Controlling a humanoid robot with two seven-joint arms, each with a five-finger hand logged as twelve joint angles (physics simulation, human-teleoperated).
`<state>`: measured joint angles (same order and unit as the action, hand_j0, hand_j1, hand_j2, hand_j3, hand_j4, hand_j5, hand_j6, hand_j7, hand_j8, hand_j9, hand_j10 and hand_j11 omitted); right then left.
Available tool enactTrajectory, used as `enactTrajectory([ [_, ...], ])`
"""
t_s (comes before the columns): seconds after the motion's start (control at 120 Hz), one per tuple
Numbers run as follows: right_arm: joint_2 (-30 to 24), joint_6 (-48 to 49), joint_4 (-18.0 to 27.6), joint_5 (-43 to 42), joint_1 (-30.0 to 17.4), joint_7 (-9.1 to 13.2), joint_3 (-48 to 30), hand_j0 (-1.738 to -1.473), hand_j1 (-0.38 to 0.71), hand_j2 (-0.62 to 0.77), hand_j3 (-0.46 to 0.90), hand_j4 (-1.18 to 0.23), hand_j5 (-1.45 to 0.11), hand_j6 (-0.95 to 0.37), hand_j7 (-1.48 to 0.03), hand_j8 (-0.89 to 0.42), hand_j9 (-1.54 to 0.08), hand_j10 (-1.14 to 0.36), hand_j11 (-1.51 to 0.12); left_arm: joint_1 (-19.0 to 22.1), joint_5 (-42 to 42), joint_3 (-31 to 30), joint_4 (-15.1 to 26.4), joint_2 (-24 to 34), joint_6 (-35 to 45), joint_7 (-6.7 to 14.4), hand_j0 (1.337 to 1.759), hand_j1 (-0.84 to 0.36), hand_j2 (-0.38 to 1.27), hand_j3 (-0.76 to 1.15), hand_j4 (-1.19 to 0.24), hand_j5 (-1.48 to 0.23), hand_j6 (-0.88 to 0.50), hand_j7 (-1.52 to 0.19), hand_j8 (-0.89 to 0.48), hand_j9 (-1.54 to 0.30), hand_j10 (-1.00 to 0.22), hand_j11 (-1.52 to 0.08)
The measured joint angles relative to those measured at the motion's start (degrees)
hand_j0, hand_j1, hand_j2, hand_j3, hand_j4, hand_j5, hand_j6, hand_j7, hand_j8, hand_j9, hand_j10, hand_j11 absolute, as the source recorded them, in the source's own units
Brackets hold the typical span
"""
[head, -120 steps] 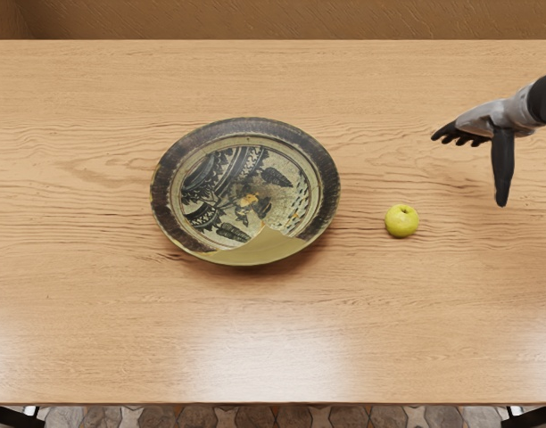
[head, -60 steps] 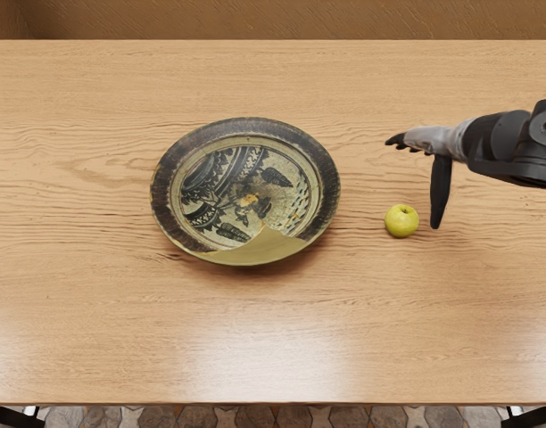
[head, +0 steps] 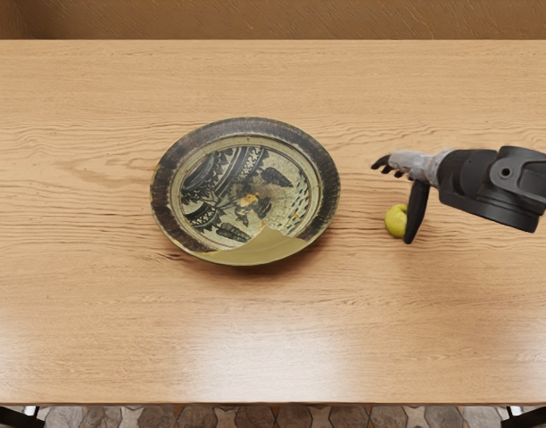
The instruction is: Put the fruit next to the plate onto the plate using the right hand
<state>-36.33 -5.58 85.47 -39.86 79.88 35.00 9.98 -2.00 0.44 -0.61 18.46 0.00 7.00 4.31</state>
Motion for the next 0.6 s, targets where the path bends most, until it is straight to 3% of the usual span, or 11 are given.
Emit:
enactTrajectory([
  [0.6, 4.4, -9.2, -1.4, -3.8, -0.1, 0.0, 7.8, -1.658, -0.16, -0.03, 0.00, -0.16, -0.21, -0.16, -0.21, -0.16, -0.21, -0.16, -0.21, 0.0, 0.0, 0.0, 0.0, 0.0, 0.0, 0.0, 1.658, 0.35, 0.00, 0.00, 0.00, 0.00, 0.00, 0.00, 0.00, 0.00, 0.00, 0.00],
])
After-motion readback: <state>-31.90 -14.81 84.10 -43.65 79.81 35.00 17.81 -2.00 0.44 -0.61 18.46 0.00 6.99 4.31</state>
